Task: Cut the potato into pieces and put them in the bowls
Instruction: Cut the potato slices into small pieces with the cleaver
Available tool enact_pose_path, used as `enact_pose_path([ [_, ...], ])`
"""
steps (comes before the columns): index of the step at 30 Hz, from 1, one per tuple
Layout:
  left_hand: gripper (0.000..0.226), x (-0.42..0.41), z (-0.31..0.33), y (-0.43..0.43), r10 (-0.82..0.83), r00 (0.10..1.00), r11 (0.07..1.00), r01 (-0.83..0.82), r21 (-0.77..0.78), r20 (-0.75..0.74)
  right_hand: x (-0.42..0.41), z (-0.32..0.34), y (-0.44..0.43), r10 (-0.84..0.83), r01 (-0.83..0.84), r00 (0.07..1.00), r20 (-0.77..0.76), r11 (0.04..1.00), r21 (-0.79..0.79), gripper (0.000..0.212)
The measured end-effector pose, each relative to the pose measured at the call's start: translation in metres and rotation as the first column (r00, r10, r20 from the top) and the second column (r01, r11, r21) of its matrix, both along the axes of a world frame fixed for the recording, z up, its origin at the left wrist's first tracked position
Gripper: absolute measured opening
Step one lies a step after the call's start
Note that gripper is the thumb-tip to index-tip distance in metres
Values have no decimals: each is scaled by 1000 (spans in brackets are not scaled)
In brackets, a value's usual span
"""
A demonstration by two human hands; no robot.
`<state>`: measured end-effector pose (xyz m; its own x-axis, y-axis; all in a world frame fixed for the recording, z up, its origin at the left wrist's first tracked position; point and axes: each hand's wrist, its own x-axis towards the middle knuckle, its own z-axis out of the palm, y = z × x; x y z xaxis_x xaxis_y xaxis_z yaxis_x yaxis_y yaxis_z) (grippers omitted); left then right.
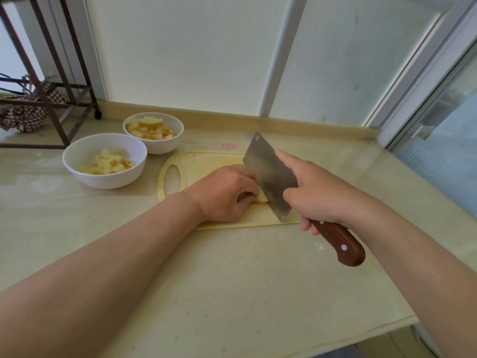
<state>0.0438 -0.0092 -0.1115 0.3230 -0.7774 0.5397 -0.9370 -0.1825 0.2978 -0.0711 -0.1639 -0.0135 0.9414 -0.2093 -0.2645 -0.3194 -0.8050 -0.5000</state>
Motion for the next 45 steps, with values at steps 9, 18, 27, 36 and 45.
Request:
enact_pose_path([
  [9, 8, 0, 0, -1, 2, 1000, 1000, -2, 2, 0, -1, 6, 4, 23, -23, 997, 73, 1000, 4, 95],
  [18, 9, 0, 0, -2, 0, 999, 999, -1, 38, 33, -1, 5, 8, 34, -32, 999, 39, 999, -29, 94],
  [27, 10, 1, -1, -2, -5, 1000, 999, 4, 32, 30, -11, 13, 8, 89, -94, 994, -56, 991, -94, 91],
  [36, 15, 3, -1, 0, -19, 1000, 999, 19, -42, -12, 43, -4, 24, 55, -57, 998, -15, 994, -94, 93],
  [45, 13, 3, 2, 3, 37, 998, 999, -38, 28, 60, 5, 3, 1, 45, -44, 998, -35, 999, 11, 90],
])
